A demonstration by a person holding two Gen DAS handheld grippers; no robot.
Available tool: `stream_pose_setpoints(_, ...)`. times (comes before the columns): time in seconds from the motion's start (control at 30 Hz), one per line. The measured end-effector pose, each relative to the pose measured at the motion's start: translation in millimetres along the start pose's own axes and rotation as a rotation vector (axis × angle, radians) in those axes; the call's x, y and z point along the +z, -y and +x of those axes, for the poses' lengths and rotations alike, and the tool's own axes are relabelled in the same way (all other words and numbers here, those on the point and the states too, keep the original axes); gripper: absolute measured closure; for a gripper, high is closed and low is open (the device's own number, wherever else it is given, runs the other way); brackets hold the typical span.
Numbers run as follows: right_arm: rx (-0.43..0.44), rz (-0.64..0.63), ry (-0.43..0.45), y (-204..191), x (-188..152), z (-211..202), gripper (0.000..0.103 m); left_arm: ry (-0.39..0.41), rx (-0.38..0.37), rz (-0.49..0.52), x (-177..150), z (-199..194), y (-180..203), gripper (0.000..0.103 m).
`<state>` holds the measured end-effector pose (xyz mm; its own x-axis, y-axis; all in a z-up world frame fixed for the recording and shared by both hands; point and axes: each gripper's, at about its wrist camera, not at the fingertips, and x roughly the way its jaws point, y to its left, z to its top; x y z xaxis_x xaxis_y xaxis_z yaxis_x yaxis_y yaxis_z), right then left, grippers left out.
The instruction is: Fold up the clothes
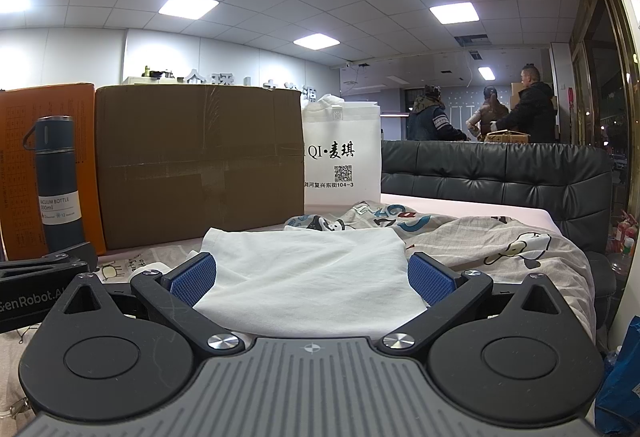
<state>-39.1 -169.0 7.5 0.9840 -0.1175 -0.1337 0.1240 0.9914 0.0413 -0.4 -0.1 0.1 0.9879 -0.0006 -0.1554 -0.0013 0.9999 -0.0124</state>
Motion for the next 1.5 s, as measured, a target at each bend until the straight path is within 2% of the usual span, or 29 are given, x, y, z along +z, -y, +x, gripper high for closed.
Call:
stream_pose_setpoints(0.6, 0.014, 0.04, -0.015, 4.8, -0.9, 1.6, 0.0, 0.043, 0.013, 0.04, -0.6, -10.7, 5.8, 0.0)
stream_pose_setpoints(1.5, 0.01, 0.049, -0.048, 6.9, -0.4, 7.7, 0.0, 0.039, 0.024, 0.009, -0.6, -9.7, 0.5, 0.0)
